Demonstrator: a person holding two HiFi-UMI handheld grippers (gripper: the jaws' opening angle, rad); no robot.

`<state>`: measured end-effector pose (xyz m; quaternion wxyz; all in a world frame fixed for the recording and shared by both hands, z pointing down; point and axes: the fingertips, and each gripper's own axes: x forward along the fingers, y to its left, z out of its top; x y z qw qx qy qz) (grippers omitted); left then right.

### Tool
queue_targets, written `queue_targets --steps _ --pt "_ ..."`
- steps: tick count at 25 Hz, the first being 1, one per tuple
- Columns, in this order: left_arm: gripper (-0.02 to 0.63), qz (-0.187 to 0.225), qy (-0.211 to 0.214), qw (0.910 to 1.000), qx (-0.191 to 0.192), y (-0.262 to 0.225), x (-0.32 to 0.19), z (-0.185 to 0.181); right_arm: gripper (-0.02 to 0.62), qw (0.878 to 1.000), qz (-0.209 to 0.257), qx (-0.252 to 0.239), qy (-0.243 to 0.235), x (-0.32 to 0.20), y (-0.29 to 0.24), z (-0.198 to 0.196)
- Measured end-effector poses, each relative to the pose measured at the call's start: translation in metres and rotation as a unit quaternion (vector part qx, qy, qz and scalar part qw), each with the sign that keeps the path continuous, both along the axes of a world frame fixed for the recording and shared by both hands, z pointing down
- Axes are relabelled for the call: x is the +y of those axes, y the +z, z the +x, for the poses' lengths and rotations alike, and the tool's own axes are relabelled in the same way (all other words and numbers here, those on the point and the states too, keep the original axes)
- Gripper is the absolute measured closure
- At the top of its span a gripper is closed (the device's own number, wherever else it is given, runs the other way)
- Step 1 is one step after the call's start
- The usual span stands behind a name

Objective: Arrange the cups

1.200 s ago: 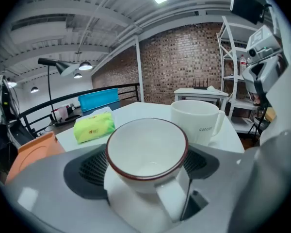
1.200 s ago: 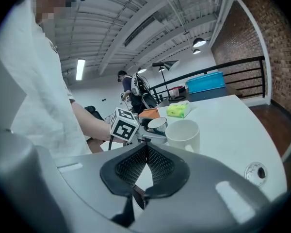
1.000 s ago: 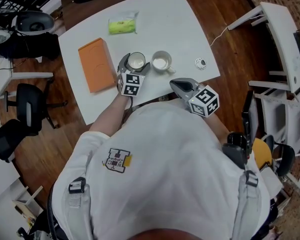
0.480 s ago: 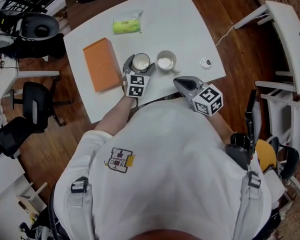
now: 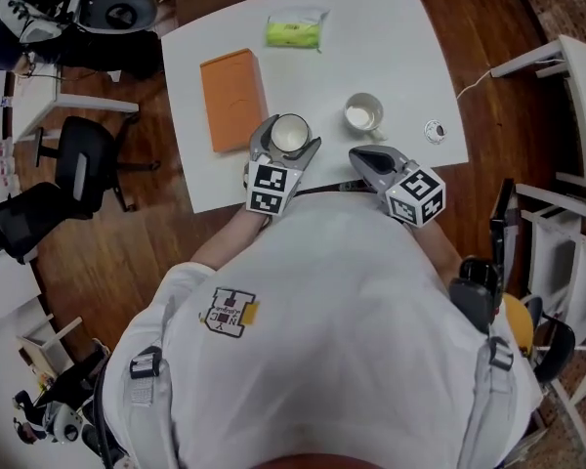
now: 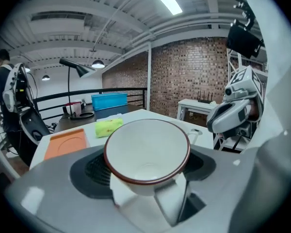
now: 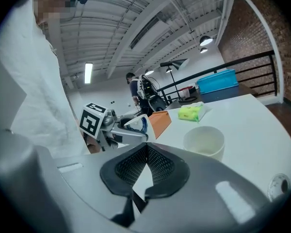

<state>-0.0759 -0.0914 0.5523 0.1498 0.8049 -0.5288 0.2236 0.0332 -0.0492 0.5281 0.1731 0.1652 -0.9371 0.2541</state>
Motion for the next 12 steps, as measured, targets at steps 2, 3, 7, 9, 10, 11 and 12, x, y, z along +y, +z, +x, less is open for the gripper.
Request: queue_targets --steps 2,3,7,9,10,11,12 --pt "0.199 0.006 -0.01 0.9999 -0.008 -0.009 0.01 -0.019 0.595 1.0 0.0 -0.005 -0.016 0.005 0.0 -0.016" --pt "0.199 0.009 -0.016 0.9998 -0.013 -0.012 0.014 -0.029 0.595 1.0 0.0 -0.007 -0.023 0.008 0.0 -0.024" --pt "0.199 0.004 -0.047 0.9984 -0.029 -0.015 0.029 -0.076 0.595 0.999 0.005 -0.016 -0.046 0.017 -0.002 -0.055" --pt "0.199 -0.002 -0.066 0.9974 -0.03 -0.013 0.036 -0.099 0.595 0.999 0.007 -0.02 -0.048 0.019 -0.003 -0.064" --pt "0.198 -0.003 -0.073 0.9969 -0.03 -0.011 0.038 -0.11 0.595 0.999 0.008 -0.022 -0.046 0.018 -0.004 -0.067" --pt "0.199 -0.004 -0.079 0.9965 -0.03 -0.01 0.038 -0.119 0.595 0.999 0.009 -0.024 -0.042 0.018 -0.005 -0.069" --pt "0.199 -0.003 -0.081 0.9962 -0.031 -0.011 0.036 -0.128 0.595 0.999 0.011 -0.026 -0.037 0.017 -0.005 -0.07"
